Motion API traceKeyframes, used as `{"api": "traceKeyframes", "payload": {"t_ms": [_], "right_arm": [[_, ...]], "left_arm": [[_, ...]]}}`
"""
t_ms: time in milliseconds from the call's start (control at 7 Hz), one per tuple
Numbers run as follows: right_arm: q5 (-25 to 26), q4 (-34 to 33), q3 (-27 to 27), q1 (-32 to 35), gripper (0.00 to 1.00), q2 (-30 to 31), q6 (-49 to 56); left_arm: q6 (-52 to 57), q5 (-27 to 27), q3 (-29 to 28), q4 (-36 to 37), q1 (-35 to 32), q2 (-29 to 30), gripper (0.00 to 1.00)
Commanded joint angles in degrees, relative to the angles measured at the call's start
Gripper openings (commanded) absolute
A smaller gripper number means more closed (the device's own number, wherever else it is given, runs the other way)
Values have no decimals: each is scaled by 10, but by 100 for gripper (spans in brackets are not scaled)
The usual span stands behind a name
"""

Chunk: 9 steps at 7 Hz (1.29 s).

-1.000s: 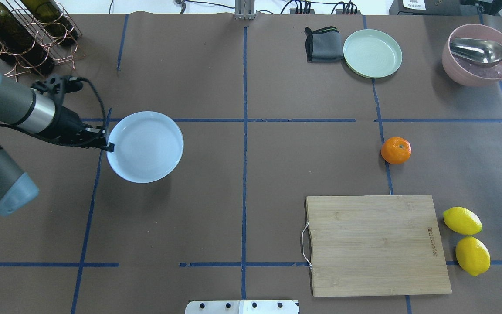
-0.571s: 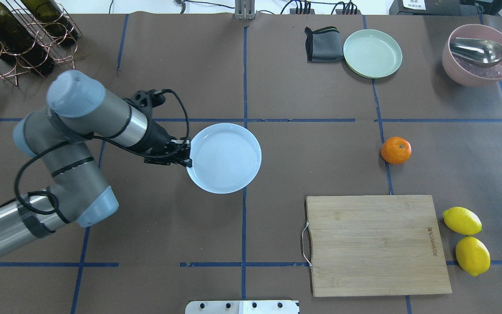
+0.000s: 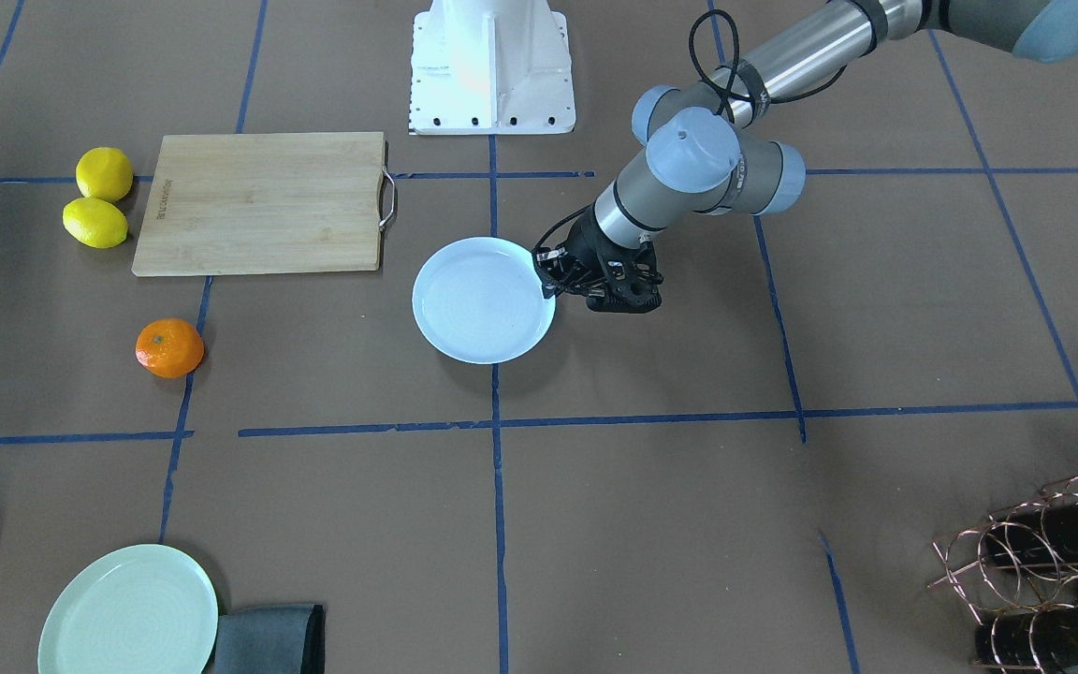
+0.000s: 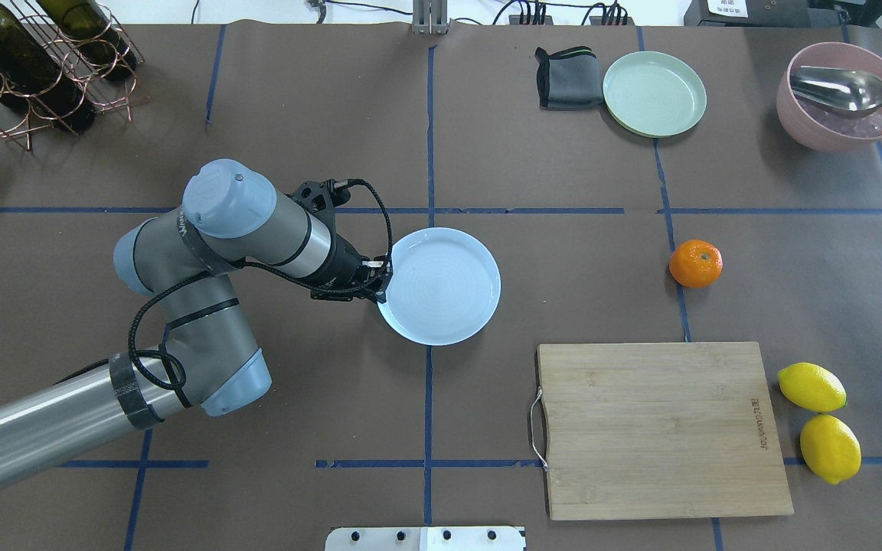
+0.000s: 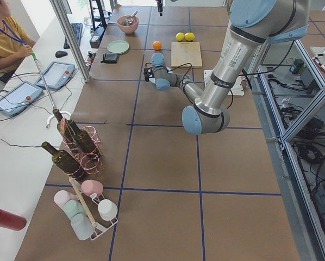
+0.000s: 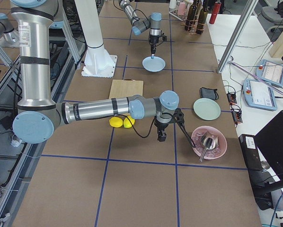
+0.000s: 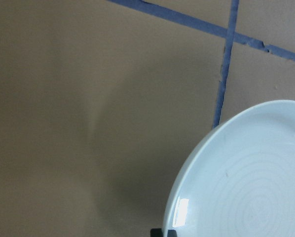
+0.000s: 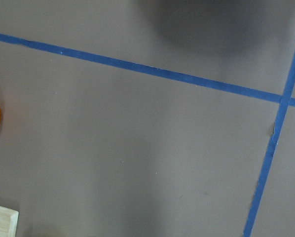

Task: Pick orange to plate
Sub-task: 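Grip the light blue plate rim with the left gripper and slide it inward, then hold the plate with the left gripper while the right gripper reaches the orange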

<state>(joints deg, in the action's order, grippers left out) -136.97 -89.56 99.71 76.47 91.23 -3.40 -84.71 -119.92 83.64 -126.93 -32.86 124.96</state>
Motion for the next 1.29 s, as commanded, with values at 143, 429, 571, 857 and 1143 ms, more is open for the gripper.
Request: {"api": "traceKeyframes", "payload": {"t_ms": [143, 429, 571, 857, 1143], "right_arm": [[2, -1, 2, 0, 100, 0, -2], [1, 0, 3, -12, 100, -15, -6], [2, 5, 14, -31, 100, -17, -9], [10, 126, 23, -95, 100, -16, -226], [73, 234, 25, -175, 100, -27, -396]], "left_arm": [[1, 15, -18, -1, 3, 4, 0], [4, 15, -15, -2, 2, 3, 74], [2, 15, -11, -16, 2, 1, 77], [-1, 15, 4, -31, -1, -4, 77], [-1, 15, 13, -31, -2, -6, 79]]}}
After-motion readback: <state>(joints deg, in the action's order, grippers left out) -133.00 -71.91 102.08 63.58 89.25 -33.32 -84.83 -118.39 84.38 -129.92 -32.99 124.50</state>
